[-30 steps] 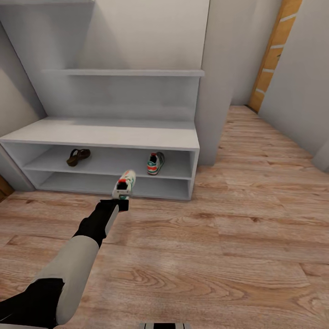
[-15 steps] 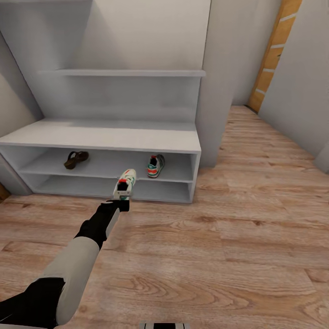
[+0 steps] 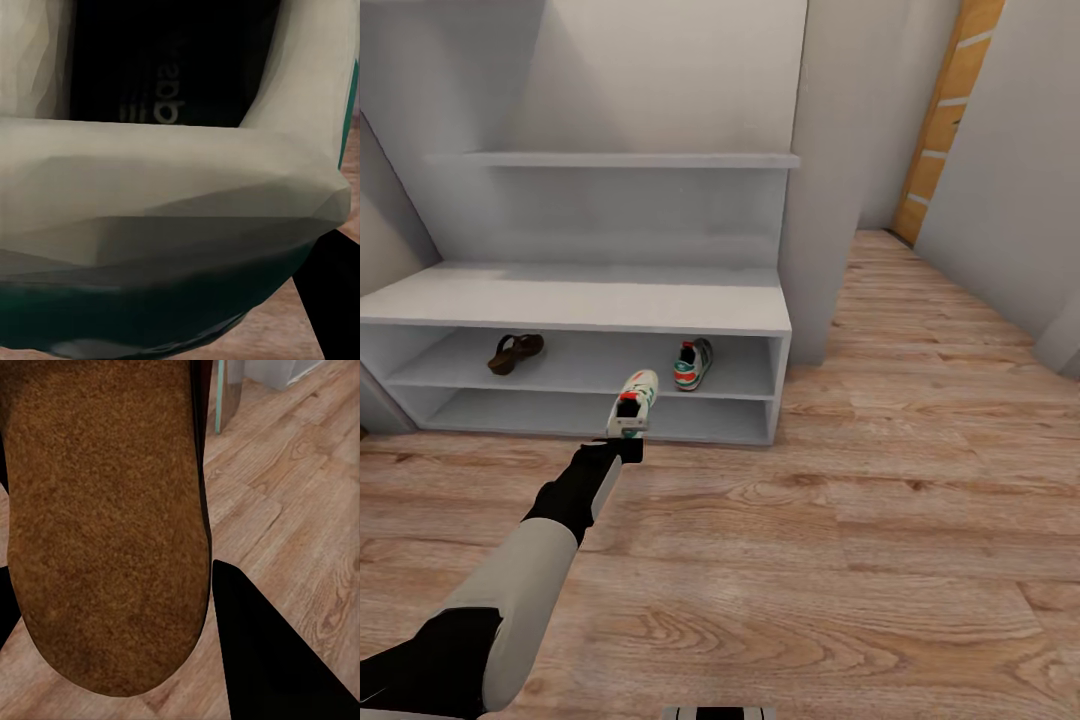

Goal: Pick up the two gym shoes and the two sandals from the corridor floor and place them onto the hallstand (shoe rack) in the corridor, making sure they are on the rack and not on the floor. Arrange them so the two gym shoes are next to each other and the two sandals are next to each other.

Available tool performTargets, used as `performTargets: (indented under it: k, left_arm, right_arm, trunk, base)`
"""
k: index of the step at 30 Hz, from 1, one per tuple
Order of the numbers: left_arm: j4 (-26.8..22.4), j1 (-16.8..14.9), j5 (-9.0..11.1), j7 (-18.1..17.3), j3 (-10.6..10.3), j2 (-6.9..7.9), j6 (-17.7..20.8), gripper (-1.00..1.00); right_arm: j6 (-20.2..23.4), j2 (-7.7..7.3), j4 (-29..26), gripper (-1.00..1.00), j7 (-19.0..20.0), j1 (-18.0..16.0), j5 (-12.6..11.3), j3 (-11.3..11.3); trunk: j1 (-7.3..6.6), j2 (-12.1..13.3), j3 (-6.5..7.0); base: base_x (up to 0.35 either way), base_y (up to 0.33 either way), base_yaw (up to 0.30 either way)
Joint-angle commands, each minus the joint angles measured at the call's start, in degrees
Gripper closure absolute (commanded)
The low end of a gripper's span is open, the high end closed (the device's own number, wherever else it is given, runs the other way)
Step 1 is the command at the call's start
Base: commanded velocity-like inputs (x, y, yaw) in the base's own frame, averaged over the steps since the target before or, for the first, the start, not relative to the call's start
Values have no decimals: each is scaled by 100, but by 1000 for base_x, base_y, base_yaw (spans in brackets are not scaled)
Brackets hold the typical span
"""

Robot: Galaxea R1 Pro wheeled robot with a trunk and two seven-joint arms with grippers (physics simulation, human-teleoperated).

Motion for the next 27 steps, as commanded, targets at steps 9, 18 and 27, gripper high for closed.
performTargets:
  k: [9, 18, 27]
  left_arm:
    - [-9, -2, -39, -10, 28, 115, 32, 100]
    - [-9, -2, -44, -5, 28, 196, 31, 100]
    - [-9, -2, -48, -5, 28, 241, 30, 100]
  right_arm:
    - [35, 0, -5, 100, -5, -5, -18, -4]
    - [30, 4, -3, 100, -5, -7, -18, -4]
    - [31, 8, -1, 100, -4, -7, -18, -3]
  trunk:
    - [-1, -2, -5]
    - [4, -5, -49]
    - [27, -17, -249]
  base:
    - [100, 108, -49]
    - [11, 12, -46]
    - [0, 0, 0]
